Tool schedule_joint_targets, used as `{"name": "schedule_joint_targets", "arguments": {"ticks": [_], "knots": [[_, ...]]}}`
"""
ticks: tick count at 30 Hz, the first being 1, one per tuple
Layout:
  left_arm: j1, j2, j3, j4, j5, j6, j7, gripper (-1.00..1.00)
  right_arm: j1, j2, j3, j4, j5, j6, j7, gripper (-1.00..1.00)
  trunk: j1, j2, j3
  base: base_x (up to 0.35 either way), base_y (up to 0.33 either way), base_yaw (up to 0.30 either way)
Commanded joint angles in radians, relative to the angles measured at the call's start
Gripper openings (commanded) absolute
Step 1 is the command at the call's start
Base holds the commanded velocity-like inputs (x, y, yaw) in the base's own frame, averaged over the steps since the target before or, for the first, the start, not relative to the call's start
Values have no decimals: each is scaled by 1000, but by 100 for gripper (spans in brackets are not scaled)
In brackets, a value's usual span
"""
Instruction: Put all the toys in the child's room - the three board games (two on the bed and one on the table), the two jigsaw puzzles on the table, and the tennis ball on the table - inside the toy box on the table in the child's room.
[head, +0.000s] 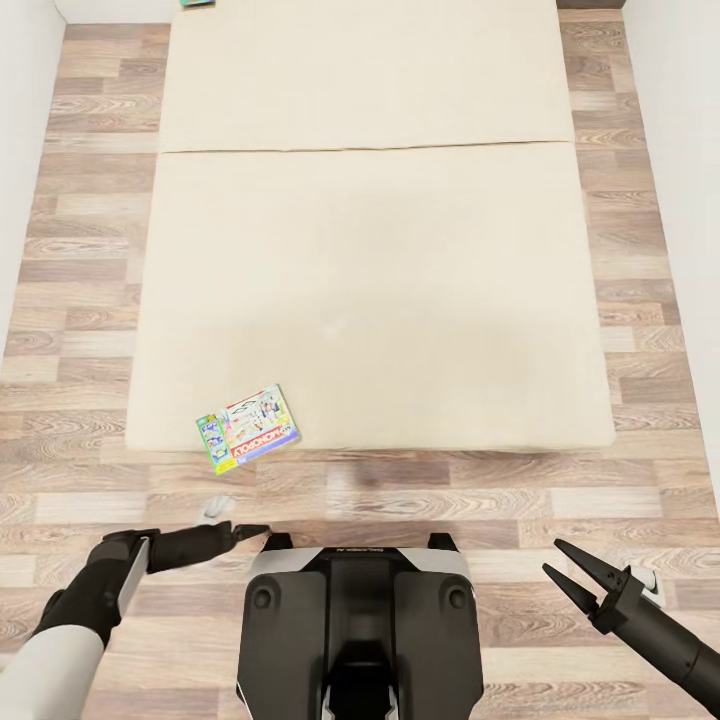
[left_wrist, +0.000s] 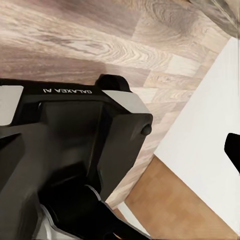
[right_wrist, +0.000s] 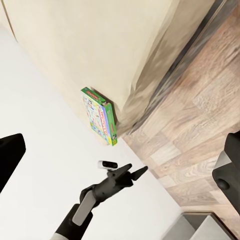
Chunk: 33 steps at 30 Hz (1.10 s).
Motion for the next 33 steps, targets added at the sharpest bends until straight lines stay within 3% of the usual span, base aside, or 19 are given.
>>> {"name": "schedule_joint_targets", "arguments": {"ticks": [1, 7, 14, 26, 29, 30, 33], "knots": [[0, -1, 14, -1, -3, 8, -6, 100, 0, 0, -1, 0, -1, 5, 1, 100, 1, -1, -1, 0, 0, 0], [0, -6, 55, -1, -1, -7, -5, 100, 0, 0, -1, -1, -1, 5, 1, 100, 1, -1, -1, 0, 0, 0], [0, -13, 63, -1, -2, -60, 3, 100, 0, -1, -1, 0, -1, 5, 1, 100, 1, -1, -1, 0, 0, 0], [0, -19, 84, 3, -1, -72, 9, 100, 0, -1, -1, -1, 0, 5, 1, 100, 1, -1, -1, 0, 0, 0], [0, -17, 137, 35, -1, -72, 9, 100, 0, -1, -1, 0, 0, 5, 1, 100, 1, -1, -1, 0, 0, 0], [0, -15, 176, 68, -1, -72, 8, 100, 0, -1, -1, 0, 0, 5, 1, 100, 1, -1, -1, 0, 0, 0], [0, -13, 240, 117, -1, -73, 8, 100, 0, -1, -1, -1, 0, 5, 1, 100, 1, -1, -1, 0, 0, 0]]}}
